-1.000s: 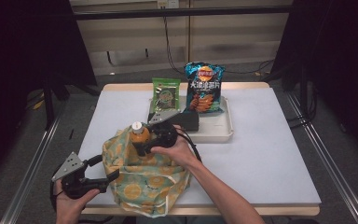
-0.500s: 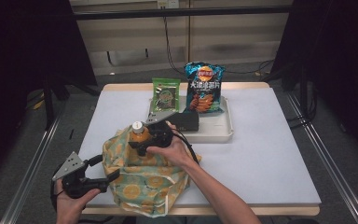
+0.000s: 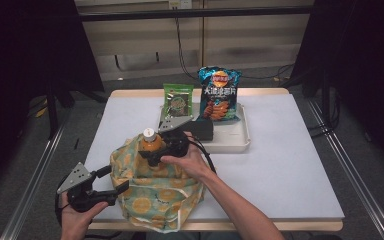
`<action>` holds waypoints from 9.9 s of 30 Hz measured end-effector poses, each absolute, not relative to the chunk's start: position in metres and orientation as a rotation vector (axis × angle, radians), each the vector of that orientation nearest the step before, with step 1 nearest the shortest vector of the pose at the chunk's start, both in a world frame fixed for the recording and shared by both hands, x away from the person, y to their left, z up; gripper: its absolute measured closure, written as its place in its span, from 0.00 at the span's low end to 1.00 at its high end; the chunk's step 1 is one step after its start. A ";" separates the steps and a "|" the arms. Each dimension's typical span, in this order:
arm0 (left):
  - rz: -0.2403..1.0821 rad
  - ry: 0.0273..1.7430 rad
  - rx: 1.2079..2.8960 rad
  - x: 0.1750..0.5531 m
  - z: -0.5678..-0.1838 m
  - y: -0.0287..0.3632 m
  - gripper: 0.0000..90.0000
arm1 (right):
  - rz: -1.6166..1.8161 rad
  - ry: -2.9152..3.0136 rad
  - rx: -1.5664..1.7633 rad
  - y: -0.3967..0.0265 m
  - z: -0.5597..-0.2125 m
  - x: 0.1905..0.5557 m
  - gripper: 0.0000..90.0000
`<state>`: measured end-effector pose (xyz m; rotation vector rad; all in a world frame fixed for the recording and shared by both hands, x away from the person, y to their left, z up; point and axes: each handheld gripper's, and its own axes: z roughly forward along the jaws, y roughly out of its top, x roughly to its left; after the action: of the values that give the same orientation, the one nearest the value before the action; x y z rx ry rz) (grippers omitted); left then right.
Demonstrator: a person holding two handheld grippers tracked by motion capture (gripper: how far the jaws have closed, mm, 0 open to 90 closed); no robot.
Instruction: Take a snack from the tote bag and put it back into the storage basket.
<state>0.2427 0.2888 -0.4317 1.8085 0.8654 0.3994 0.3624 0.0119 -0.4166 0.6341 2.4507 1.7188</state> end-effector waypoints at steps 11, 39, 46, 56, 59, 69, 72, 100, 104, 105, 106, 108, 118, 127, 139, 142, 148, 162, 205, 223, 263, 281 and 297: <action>0.369 0.875 1.808 0.247 -0.432 0.290 0.22 | 1.761 2.440 0.615 0.004 -0.405 0.356 0.33; 0.382 0.851 1.882 0.272 -0.429 0.265 0.25 | 1.804 2.413 0.628 -0.035 -0.378 0.347 0.33; 0.395 0.874 1.881 0.290 -0.426 0.262 0.28 | 1.815 2.395 0.604 -0.045 -0.367 0.347 0.33; 0.399 0.900 1.873 0.319 -0.427 0.265 0.35 | 1.818 2.352 0.606 -0.067 -0.349 0.354 0.33; 0.406 0.900 1.881 0.324 -0.429 0.265 0.38 | 1.812 2.348 0.610 -0.071 -0.349 0.356 0.33; 0.378 0.860 1.932 0.324 -0.441 0.263 0.95 | 1.816 2.326 0.651 -0.085 -0.353 0.362 0.33; 0.370 0.859 1.929 0.319 -0.440 0.270 0.99 | 1.804 2.316 0.667 -0.094 -0.354 0.362 0.33; 0.396 0.978 1.850 0.286 -0.440 0.339 0.97 | 1.708 2.199 0.817 -0.165 -0.370 0.373 0.33; 0.396 0.978 1.819 0.287 -0.438 0.332 0.82 | 1.685 2.190 0.838 -0.174 -0.375 0.378 0.33; 0.392 0.974 1.809 0.288 -0.436 0.329 0.77 | 1.680 2.190 0.843 -0.176 -0.376 0.379 0.33; 0.408 0.969 1.807 0.288 -0.434 0.326 0.71 | 1.671 2.188 0.850 -0.178 -0.378 0.380 0.33; 0.429 0.981 1.775 0.290 -0.431 0.322 0.63 | 1.678 2.178 0.858 -0.181 -0.379 0.383 0.33; 0.440 0.877 1.794 0.278 -0.406 0.298 0.52 | 1.629 2.170 0.896 -0.197 -0.380 0.402 0.33; 0.370 0.822 1.818 0.265 -0.421 0.272 0.40 | 1.611 2.182 0.932 -0.202 -0.397 0.411 0.33; 0.344 0.787 1.866 0.250 -0.433 0.258 0.31 | 1.564 2.212 0.993 -0.203 -0.428 0.417 0.33; 0.340 0.793 1.866 0.251 -0.435 0.260 0.30 | 1.567 2.220 0.987 -0.201 -0.433 0.419 0.33; 0.344 0.804 1.861 0.251 -0.435 0.263 0.30 | 1.567 2.227 0.976 -0.200 -0.438 0.422 0.33; 0.351 0.797 1.860 0.251 -0.434 0.264 0.29 | 1.529 2.237 1.013 -0.200 -0.438 0.417 0.16; 0.382 0.810 1.835 0.254 -0.431 0.267 0.27 | 1.449 1.913 1.204 -0.179 -0.438 0.393 0.35; 0.387 0.823 1.836 0.254 -0.432 0.270 0.26 | 1.628 2.118 1.016 -0.211 -0.430 0.410 0.35; 0.385 0.845 1.840 0.257 -0.434 0.271 0.25 | 1.536 2.284 0.947 -0.220 -0.441 0.431 0.20; 0.388 0.825 1.830 0.254 -0.431 0.270 0.24 | 1.510 2.229 1.029 -0.222 -0.440 0.415 0.15; 0.386 0.831 1.828 0.253 -0.430 0.270 0.18 | 1.517 2.014 1.115 -0.225 -0.413 0.371 0.12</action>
<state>0.2532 0.2695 -0.4299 1.8277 0.8305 0.3860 0.3713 -0.2250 -0.4134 1.1146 2.0135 1.5169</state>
